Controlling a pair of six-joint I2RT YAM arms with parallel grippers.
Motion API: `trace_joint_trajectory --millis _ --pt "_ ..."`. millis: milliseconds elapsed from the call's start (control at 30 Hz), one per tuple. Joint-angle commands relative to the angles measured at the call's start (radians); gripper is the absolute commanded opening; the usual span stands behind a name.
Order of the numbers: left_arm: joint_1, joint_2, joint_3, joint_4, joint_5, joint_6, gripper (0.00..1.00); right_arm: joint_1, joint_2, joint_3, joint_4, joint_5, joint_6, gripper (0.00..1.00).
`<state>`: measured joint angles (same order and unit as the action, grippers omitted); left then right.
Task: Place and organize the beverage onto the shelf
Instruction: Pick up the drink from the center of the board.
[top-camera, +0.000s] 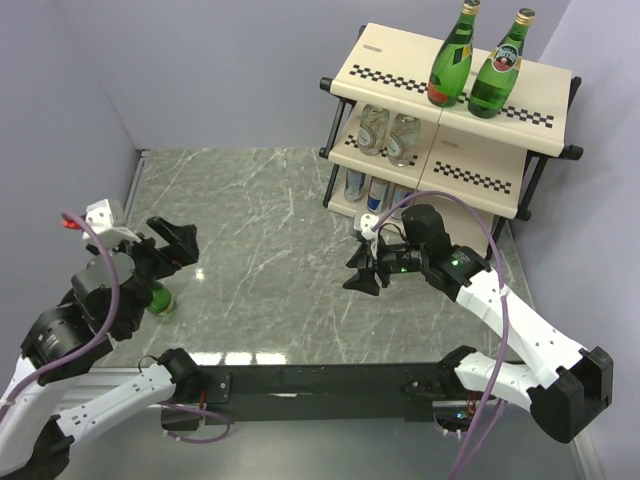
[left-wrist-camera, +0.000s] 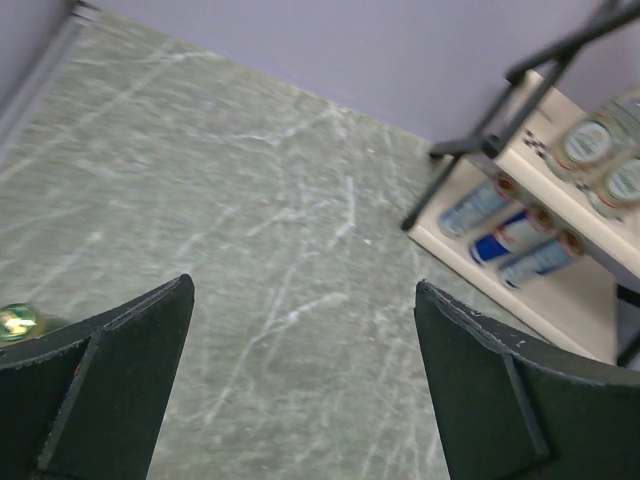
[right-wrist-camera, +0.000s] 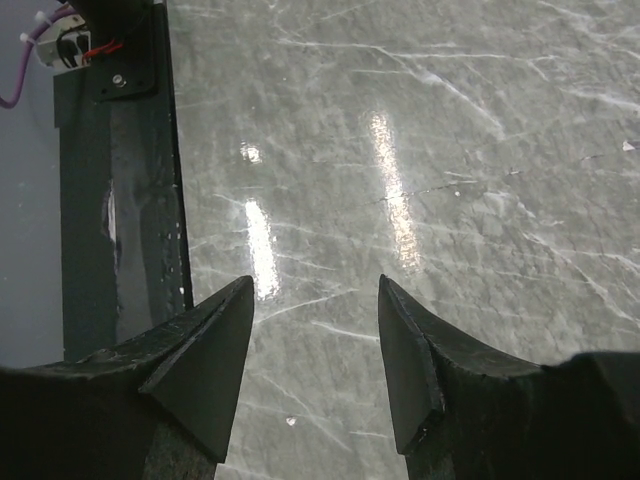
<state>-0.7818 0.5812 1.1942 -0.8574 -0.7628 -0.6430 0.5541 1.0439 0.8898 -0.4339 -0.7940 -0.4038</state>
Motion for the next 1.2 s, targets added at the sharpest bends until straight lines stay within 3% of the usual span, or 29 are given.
trace_joint_trajectory --millis 0,200,600,800,900,933,1000,1167 --pt "0.004 0.026 0.071 -0.145 -0.131 -0.024 0.97 0.006 -0.024 0.014 0.02 0.018 -0.017 0.6" --pt "0.006 0.109 0.062 -0.288 -0.219 -0.213 0.98 0.007 -0.051 0.011 0.021 0.029 -0.017 0.6" --pt "0.006 0.12 -0.062 -0.514 -0.237 -0.589 0.97 0.015 -0.042 0.02 0.003 0.006 -0.012 0.6" --pt "0.042 0.149 -0.119 -0.377 -0.196 -0.581 0.96 0.018 -0.061 0.021 0.0 0.007 -0.013 0.6" --pt "0.198 0.192 -0.189 -0.258 -0.115 -0.471 0.97 0.02 -0.074 0.018 0.003 0.007 -0.012 0.61" --pt "0.311 0.222 -0.2 -0.211 -0.098 -0.44 0.97 0.02 -0.079 0.017 0.003 0.006 -0.01 0.61" --pt "0.374 0.256 -0.187 -0.213 -0.111 -0.449 0.96 0.021 -0.081 0.017 0.001 0.009 -0.01 0.61" --pt "0.378 0.243 -0.156 -0.285 -0.185 -0.526 0.96 0.021 -0.078 0.02 0.0 0.018 -0.013 0.61"
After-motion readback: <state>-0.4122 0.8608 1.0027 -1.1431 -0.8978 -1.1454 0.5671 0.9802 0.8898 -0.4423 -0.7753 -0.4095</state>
